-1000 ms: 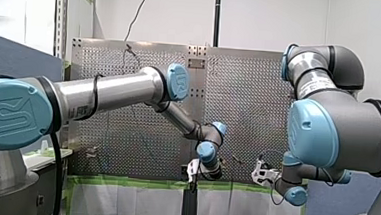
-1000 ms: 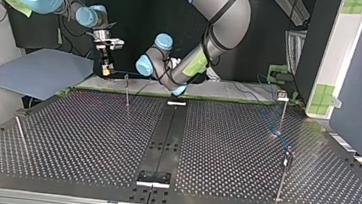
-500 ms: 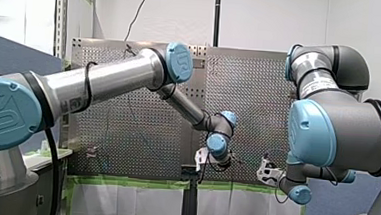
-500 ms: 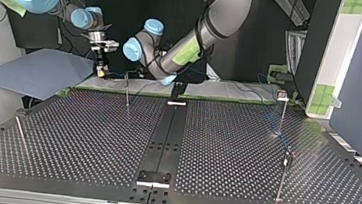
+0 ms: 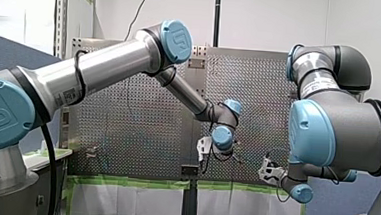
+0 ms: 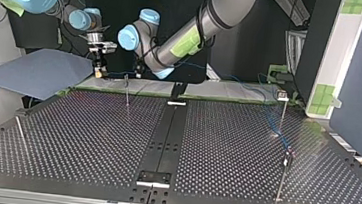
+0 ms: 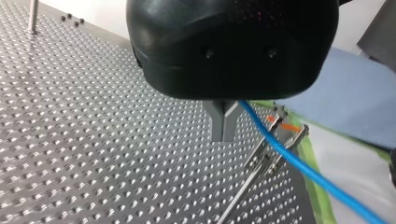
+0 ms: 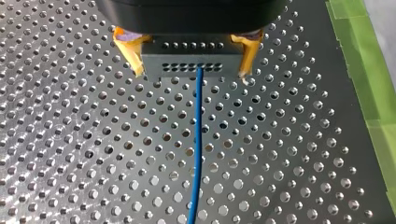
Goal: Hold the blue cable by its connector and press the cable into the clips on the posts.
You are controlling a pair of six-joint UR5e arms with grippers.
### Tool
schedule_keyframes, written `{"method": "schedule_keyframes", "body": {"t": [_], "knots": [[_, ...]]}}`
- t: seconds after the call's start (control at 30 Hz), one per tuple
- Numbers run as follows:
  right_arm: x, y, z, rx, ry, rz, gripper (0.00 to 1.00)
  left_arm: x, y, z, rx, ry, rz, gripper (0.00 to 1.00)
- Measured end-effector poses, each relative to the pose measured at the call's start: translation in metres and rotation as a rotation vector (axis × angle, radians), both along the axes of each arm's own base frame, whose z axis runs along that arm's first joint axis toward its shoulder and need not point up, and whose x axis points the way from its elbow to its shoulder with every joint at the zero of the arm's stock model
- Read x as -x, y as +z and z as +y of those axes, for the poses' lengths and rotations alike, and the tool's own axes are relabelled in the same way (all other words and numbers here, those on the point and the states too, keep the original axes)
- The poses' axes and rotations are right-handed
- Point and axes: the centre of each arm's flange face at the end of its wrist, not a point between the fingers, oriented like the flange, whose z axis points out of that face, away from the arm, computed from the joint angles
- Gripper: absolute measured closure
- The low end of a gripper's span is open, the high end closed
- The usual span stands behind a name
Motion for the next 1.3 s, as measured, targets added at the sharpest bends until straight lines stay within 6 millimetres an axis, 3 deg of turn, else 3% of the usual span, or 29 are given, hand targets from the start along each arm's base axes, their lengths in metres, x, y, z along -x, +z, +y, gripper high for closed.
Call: {"method": "schedule_keyframes", "body": {"t": [0.23, 0.47, 0.67, 1.13, 1.3], "knots": [[0.001, 0.0, 0.0, 0.002, -0.004, 0.003, 1.0, 0.009, -0.02, 0.015, -0.05, 0.045, -0.026, 1.0], [0.007, 0.0, -0.003, 0.006, -0.014, 0.002, 1.0, 0.012, -0.06, 0.039, -0.099, 0.118, -0.037, 1.0], [0.017, 0.0, -0.006, 0.006, -0.033, 0.002, 1.0, 0.008, -0.081, 0.04, -0.101, 0.142, -0.057, 1.0], [0.04, 0.002, -0.015, 0.016, -0.076, -0.01, 1.0, -0.005, -0.08, 0.023, -0.004, 0.09, -0.12, 1.0], [0.044, 0.002, -0.016, 0.02, -0.088, -0.017, 1.0, -0.01, -0.088, 0.017, 0.023, 0.082, -0.143, 1.0]]}}
